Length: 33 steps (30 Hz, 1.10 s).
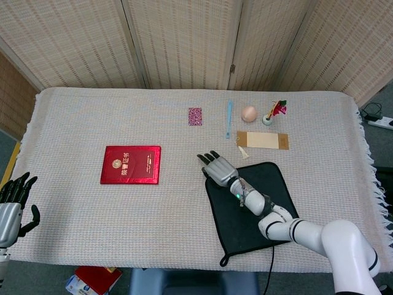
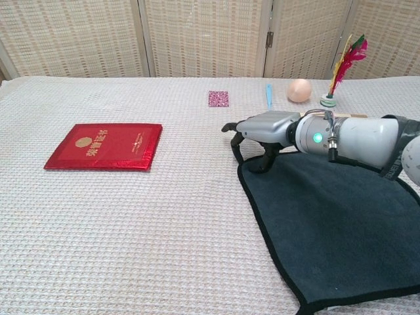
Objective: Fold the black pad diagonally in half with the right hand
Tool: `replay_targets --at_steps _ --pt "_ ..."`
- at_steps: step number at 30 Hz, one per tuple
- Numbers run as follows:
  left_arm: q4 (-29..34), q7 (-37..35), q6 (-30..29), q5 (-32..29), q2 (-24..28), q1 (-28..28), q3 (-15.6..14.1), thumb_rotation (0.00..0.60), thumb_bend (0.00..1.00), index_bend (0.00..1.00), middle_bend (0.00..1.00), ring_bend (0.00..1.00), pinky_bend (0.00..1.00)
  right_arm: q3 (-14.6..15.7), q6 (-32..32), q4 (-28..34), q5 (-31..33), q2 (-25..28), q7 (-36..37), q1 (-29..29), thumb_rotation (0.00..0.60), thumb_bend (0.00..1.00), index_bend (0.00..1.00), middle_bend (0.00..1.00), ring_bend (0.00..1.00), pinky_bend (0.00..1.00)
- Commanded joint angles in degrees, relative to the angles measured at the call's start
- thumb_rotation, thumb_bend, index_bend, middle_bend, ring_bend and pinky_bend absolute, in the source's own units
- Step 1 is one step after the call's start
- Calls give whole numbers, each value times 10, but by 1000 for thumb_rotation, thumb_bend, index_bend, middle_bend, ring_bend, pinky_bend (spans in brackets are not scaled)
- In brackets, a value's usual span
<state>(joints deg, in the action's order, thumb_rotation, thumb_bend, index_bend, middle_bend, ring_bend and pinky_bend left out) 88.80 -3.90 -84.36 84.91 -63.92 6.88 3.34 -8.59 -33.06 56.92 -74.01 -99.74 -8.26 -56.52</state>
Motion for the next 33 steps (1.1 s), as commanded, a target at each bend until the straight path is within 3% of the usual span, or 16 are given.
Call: replay_targets --at_steps 1,11,17,25,33 --pt "0 -1 0 1 0 0 0 475 783 9 31 0 0 3 -7 -2 -5 -1 4 2 600 461 542 17 1 0" --pt "-2 -1 1 3 0 0 -1 476 780 0 31 0 0 11 -21 -7 -15 1 14 6 600 462 620 58 19 0" --pt "-1 -3 -2 5 1 -1 -1 477 780 0 31 0 0 25 -67 43 -41 34 41 32 600 462 620 61 18 0" --pt "0 2 -3 8 -1 -1 -2 473 780 0 31 0 0 89 -155 187 -106 149 50 102 600 462 620 67 11 0" --pt "0 14 -1 10 -6 0 -4 476 780 0 31 0 0 152 -208 282 -132 245 -9 169 600 461 621 73 11 0"
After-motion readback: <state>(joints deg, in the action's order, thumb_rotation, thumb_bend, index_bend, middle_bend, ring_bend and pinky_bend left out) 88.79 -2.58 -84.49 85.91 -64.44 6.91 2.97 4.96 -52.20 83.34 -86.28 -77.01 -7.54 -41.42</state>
